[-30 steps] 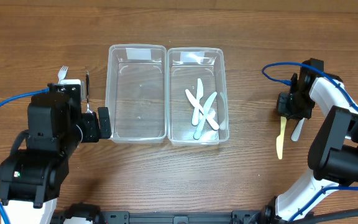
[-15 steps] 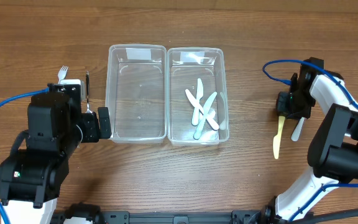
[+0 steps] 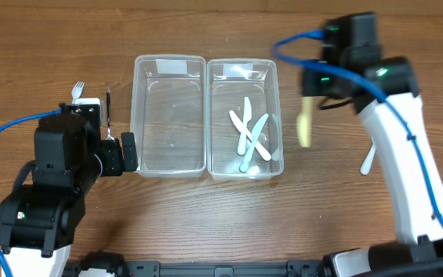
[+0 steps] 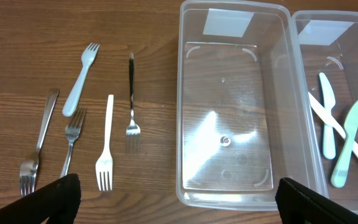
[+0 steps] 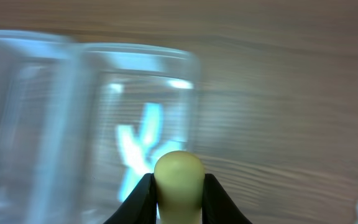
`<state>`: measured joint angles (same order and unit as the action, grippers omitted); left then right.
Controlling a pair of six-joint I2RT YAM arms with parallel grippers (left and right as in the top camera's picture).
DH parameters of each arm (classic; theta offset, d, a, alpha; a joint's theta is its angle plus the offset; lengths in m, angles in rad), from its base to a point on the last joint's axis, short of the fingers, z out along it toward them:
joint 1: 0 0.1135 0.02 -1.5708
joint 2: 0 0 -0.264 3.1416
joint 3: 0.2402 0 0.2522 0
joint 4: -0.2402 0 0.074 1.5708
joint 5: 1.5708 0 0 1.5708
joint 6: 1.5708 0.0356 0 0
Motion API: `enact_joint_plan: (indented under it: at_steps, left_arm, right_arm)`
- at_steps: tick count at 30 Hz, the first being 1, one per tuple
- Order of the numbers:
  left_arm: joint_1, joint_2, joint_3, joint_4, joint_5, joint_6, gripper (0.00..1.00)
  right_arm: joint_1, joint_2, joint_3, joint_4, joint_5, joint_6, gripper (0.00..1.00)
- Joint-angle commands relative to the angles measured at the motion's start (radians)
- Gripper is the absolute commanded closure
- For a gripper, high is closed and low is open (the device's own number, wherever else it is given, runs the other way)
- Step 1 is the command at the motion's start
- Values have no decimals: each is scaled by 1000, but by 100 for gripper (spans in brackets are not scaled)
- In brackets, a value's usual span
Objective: Pack container
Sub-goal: 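Drop the yellow knife into the right container, then reach the right gripper to the last white knife and grasp it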
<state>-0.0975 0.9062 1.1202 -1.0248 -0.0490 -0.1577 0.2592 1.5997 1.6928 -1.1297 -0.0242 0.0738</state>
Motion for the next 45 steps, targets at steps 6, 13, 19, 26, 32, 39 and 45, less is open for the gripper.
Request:
enact_joint_plan:
  at_steps: [6, 13, 19, 26, 32, 39, 45]
  left_arm:
    - [6, -3, 21, 3, -5, 12, 0]
    - [6, -3, 21, 3, -5, 12, 0]
    - [6, -3, 21, 3, -5, 12, 0]
    - [6, -3, 21, 3, -5, 12, 0]
    - [6, -3, 21, 0, -5, 12, 0]
    - [5, -3, 21, 0, -6, 12, 0]
    - [6, -3, 21, 1, -6, 12, 0]
  right_arm:
    - [212, 240, -4, 101, 6, 127, 96]
    - [213, 412, -4, 134, -4, 140, 83]
    - [213, 392, 11, 117, -4, 140, 42]
    - [179, 258, 202, 0, 65, 141, 13]
    - [-83, 134, 364, -186, 156, 220, 0]
    - [-462, 130, 298, -290, 58, 231, 0]
    - [-682, 130, 63, -216, -5, 161, 0]
